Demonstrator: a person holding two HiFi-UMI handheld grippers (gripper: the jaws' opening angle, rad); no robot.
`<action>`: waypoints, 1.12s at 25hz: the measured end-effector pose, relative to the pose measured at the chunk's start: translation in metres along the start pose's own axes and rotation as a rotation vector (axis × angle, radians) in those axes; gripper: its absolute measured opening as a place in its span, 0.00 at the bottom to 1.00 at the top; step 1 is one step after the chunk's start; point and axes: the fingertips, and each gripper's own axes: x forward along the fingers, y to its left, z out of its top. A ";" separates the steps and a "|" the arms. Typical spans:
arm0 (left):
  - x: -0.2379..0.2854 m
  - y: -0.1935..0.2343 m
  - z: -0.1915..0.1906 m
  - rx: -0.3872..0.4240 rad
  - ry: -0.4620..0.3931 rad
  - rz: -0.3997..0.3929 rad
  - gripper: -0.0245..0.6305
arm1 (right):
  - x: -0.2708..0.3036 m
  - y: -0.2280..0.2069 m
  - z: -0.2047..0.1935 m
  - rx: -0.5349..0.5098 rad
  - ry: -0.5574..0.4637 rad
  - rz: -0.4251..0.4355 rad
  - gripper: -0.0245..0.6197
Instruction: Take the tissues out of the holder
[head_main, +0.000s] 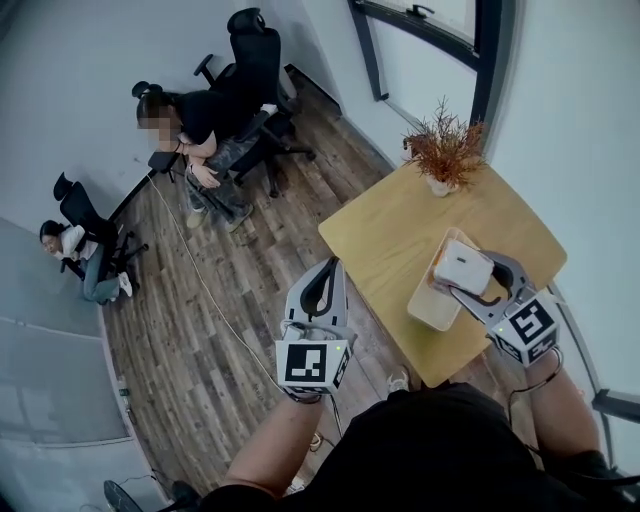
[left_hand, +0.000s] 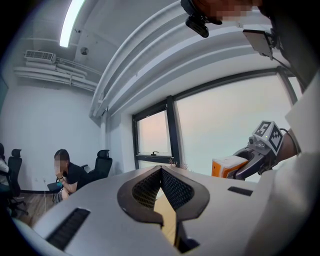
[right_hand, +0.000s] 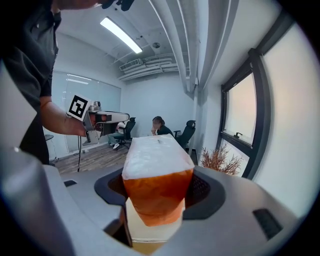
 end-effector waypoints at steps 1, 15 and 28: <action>-0.002 0.001 0.002 -0.001 0.001 0.004 0.04 | -0.002 -0.001 0.004 0.004 -0.007 -0.001 0.48; -0.006 0.010 0.046 0.031 -0.057 0.038 0.04 | -0.026 -0.024 0.052 -0.030 -0.078 -0.033 0.48; 0.000 0.014 0.073 0.053 -0.093 0.057 0.04 | -0.032 -0.034 0.073 -0.060 -0.094 -0.032 0.48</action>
